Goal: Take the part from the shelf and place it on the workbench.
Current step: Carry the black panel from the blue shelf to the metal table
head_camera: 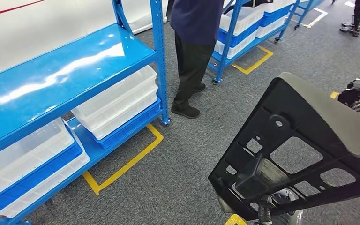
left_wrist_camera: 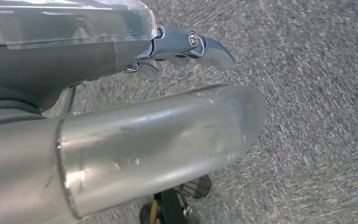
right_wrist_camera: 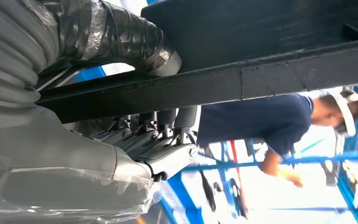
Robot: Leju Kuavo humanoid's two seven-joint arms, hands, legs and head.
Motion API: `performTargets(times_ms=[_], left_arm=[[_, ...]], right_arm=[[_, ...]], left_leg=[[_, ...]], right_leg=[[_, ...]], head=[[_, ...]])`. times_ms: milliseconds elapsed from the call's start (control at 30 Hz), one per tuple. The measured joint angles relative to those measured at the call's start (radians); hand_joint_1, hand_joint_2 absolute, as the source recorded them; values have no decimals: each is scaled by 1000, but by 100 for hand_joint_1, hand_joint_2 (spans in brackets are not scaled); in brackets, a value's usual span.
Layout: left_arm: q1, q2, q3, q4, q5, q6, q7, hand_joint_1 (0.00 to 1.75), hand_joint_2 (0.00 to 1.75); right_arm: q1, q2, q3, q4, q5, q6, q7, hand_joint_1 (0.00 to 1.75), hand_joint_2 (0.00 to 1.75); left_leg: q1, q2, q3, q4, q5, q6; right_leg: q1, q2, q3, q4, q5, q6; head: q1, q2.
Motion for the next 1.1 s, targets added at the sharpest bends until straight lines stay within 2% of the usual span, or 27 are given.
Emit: performTargets(times_ms=[33,67,100,133,200,233,267,333,367,433,467,500,533,567,600,633,667,700,733,767,833,867,933,1000,1033,1067,1100], left_arm=[[1,0,0,0,1,-1,-1,0,0],[2,0,1,0,2,-2,-2,0,0],[1,0,2,0,4,-4,-2,0,0],[0,0,3,0,5,-6,-2,0,0],[-1,-1,4,0,7,-8,-1,0,0],[-1,-1,5,0,7,-9,0,0,0],[-2,-1,6,0,8,-9,1,0,0],[-5,-2,7,0,8,-9,5,0,0],[-7,-2,8,0,8,-9,7,0,0],[-9,-3,10,0,9,-9,8,0,0],[-8,-3,12,0,9,-9,9,0,0],[-6,-3,15,0,9,-9,10,0,0],[-4,-2,18,0,9,-9,11,0,0],[-1,-2,20,0,9,-9,13,0,0],[0,-2,22,0,8,-9,13,0,0],[0,-2,23,0,8,-9,14,0,0],[0,-2,23,0,7,-9,14,0,0],[0,-2,23,0,7,-9,14,0,0],[0,-2,23,0,6,-9,14,0,0],[0,-2,24,0,6,-9,14,0,0],[-2,-3,24,0,5,-9,14,0,0],[-4,-3,24,0,4,-9,14,0,0],[-6,-5,24,0,-2,-9,14,0,0],[-4,-5,24,0,-8,-9,14,0,0],[-2,-5,24,0,-10,-8,14,0,0],[-1,-5,24,0,-12,-8,14,0,0],[-1,-4,24,0,-13,-8,14,0,0]], right_arm=[[0,0,0,1,0,0,0,175,175],[0,0,0,2,0,0,0,175,175],[0,-1,0,4,0,0,0,175,175],[0,-1,1,6,1,-1,0,175,175],[-2,-1,4,8,3,-3,0,175,175],[-3,-1,6,9,4,-4,0,175,175],[-4,-2,9,10,4,-5,0,175,175],[-4,-2,13,12,5,-10,0,175,175],[-3,-2,14,13,6,-12,0,175,175],[-4,-3,17,16,6,-14,0,175,175],[-6,-3,19,17,6,-14,0,175,175],[-7,-3,21,19,6,-15,0,175,175],[-7,-3,22,21,6,-17,0,175,175],[-7,-4,23,24,5,-18,0,175,175],[-6,-5,23,25,3,-20,0,175,175],[-6,-5,24,26,1,-22,0,175,175],[-5,-6,24,27,-2,-23,0,175,175],[-5,-7,24,27,-4,-23,0,175,175],[-4,-7,24,27,-5,-23,0,175,175],[-3,-7,24,27,-6,-23,0,175,175],[1,-8,24,26,-8,-22,0,175,175],[6,-8,24,25,-9,-20,0,175,175],[16,-8,20,17,-19,-4,0,175,175],[27,-8,8,7,-31,25,0,175,175],[34,-8,-1,2,-38,40,0,175,175],[42,-8,-11,-2,-44,50,0,175,175],[50,-8,-20,-7,-49,56,0,175,175]], left_leg=[[-1,15,0,0,-1,0],[-1,29,0,0,-2,-1],[-1,41,2,0,-4,-2],[-1,53,4,0,-6,-4],[-5,73,11,1,-12,-11],[-7,82,14,1,-16,-16],[-9,91,16,1,-19,-21],[-10,110,22,-1,-23,-32],[-8,104,23,5,-31,-36],[-4,54,-2,70,-76,-43],[-2,22,-29,132,-109,-45],[-2,2,-62,202,-141,-46],[-1,-7,-91,259,-159,-47],[-1,-10,-107,285,-156,-47],[-1,-12,-105,271,-132,-46],[-1,-18,-86,220,-93,-45],[1,-35,-59,150,-55,-43],[2,-57,-33,87,-29,-41],[3,-76,-17,45,-17,-38],[2,-88,-10,26,-16,-34],[-1,-76,-7,22,-17,-23],[-1,-64,-4,18,-13,-15],[2,-38,-2,9,-6,0],[-3,-10,-2,6,-5,7],[-5,5,-3,6,-6,8],[-6,21,-2,7,-8,9],[-7,35,-1,7,-10,8]], right_leg=[[-3,-5,-21,46,-15,3],[-4,-8,-27,61,-11,5],[-6,-13,-13,37,10,6],[-6,-24,21,-23,42,4],[2,-69,95,-159,89,-7],[7,-84,115,-200,97,-14],[12,-89,121,-215,96,-20],[12,-63,119,-220,99,-31],[10,-52,121,-225,103,-37],[4,-31,125,-236,110,-50],[4,-20,126,-237,110,-53],[5,-8,125,-236,111,-56],[5,6,124,-234,110,-58],[6,21,124,-232,109,-58],[6,37,125,-229,109,-57],[5,52,125,-226,108,-56],[4,65,126,-222,106,-53],[5,78,123,-215,103,-49],[5,90,120,-210,102,-44],[4,101,115,-207,103,-38],[3,123,108,-208,108,-24],[2,123,106,-205,107,-20],[4,76,82,-157,75,-12],[4,14,26,-39,11,-4],[2,1,-3,21,-13,-1],[0,-5,-17,53,-19,2],[-2,-9,-15,51,-7,2]], head=[[0,0],[0,0],[0,0],[0,0],[0,0],[0,0],[0,0],[-1,0],[-1,0],[-2,0],[-2,0],[-2,0],[-2,0],[-2,0],[-2,0],[-2,0],[-2,0],[-2,0],[-2,0],[-2,0],[-2,0],[-2,0],[0,0],[2,0],[1,0],[1,0],[1,0]])
